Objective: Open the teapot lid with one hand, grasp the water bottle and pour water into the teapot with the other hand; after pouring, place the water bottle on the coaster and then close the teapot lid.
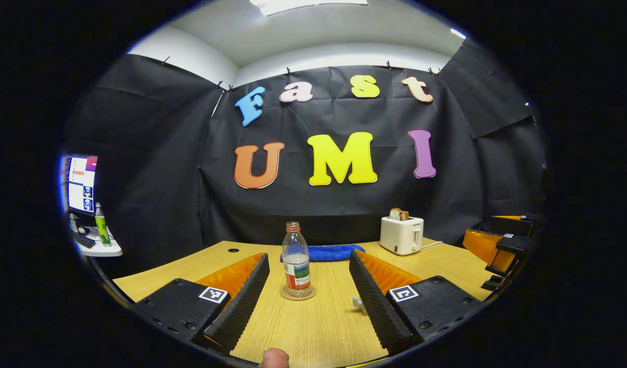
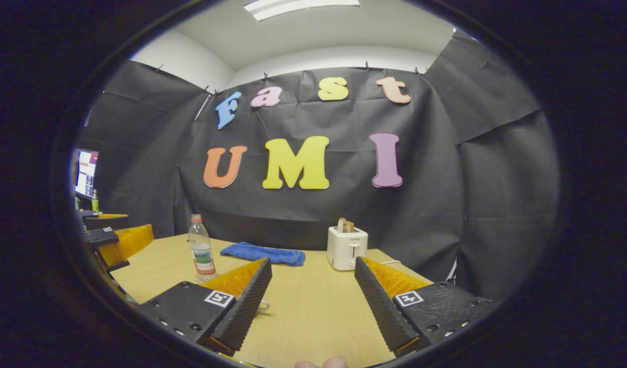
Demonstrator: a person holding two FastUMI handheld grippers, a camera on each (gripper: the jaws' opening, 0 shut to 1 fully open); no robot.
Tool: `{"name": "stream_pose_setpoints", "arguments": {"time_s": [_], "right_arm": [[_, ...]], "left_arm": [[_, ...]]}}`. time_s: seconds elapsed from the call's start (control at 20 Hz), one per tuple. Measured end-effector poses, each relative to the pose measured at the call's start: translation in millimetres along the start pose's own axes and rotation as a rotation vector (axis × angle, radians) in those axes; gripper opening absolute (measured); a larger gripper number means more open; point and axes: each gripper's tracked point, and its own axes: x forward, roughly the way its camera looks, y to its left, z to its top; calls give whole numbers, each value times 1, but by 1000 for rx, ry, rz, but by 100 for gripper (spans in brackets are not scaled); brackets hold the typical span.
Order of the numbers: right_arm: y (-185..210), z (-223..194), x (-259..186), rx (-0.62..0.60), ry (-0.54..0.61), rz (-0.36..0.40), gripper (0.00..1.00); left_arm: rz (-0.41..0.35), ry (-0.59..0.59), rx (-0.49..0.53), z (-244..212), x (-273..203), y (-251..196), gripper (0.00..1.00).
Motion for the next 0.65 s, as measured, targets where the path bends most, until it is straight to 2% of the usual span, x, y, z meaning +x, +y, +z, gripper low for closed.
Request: {"name": "stream_pose_setpoints", "arguments": {"time_s": [0.15, 0.35, 0.65], "right_arm": [[10, -7, -4, 16, 14, 4, 98], [13, -5, -3, 6, 3, -5, 97], [19, -3, -2, -13, -5, -2, 97]], "left_arm": [[27, -34, 32, 6, -3, 6, 98], [43, -11, 34, -1, -4, 14, 97], [27, -3, 38, -3, -7, 10, 96]]}}
